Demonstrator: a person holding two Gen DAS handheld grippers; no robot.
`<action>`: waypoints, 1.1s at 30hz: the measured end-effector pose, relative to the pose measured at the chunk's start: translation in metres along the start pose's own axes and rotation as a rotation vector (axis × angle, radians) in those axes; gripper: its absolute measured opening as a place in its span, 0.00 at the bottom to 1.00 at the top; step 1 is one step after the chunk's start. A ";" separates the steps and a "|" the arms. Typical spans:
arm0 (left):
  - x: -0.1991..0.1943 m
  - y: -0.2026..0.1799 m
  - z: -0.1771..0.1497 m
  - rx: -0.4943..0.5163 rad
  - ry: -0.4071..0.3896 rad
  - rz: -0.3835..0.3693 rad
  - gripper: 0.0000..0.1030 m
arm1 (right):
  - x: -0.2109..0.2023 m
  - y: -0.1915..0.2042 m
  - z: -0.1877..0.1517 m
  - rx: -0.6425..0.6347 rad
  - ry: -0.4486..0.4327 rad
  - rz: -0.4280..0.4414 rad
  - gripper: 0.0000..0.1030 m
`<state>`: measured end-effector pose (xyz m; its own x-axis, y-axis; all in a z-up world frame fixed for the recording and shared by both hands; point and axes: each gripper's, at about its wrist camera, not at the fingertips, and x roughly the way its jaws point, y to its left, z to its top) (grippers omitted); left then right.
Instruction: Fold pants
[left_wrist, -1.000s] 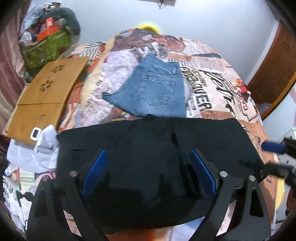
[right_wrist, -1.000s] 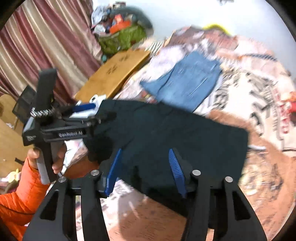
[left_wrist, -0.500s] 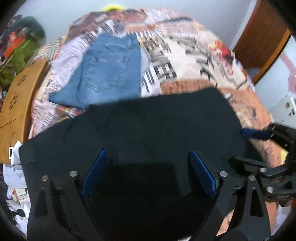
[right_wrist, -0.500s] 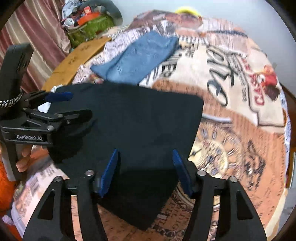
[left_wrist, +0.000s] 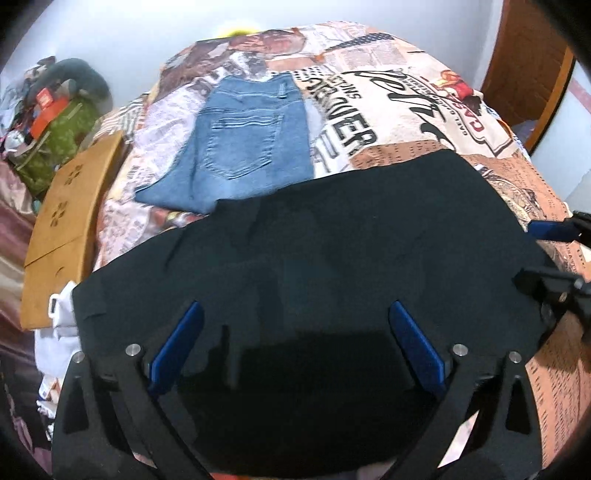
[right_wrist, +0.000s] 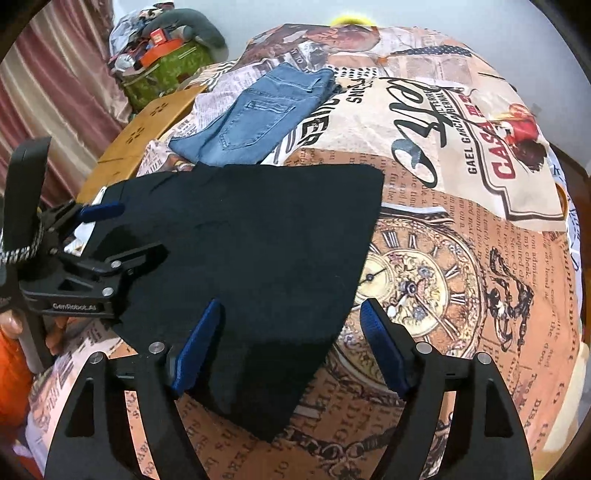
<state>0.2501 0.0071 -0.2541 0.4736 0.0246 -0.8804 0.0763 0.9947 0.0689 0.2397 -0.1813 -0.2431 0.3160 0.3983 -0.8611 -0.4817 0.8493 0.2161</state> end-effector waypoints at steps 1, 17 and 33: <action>-0.003 0.004 -0.002 -0.006 -0.007 0.011 0.99 | -0.001 0.000 0.000 0.001 -0.003 -0.003 0.73; -0.056 0.118 -0.063 -0.282 -0.067 0.174 0.99 | -0.041 0.043 0.033 -0.061 -0.168 -0.036 0.87; -0.019 0.207 -0.147 -0.768 0.122 -0.176 0.99 | 0.028 0.080 0.026 -0.156 0.031 -0.071 0.91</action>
<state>0.1278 0.2272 -0.2925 0.4083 -0.1728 -0.8963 -0.5062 0.7742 -0.3799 0.2307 -0.0932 -0.2380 0.3296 0.3266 -0.8858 -0.5809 0.8098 0.0824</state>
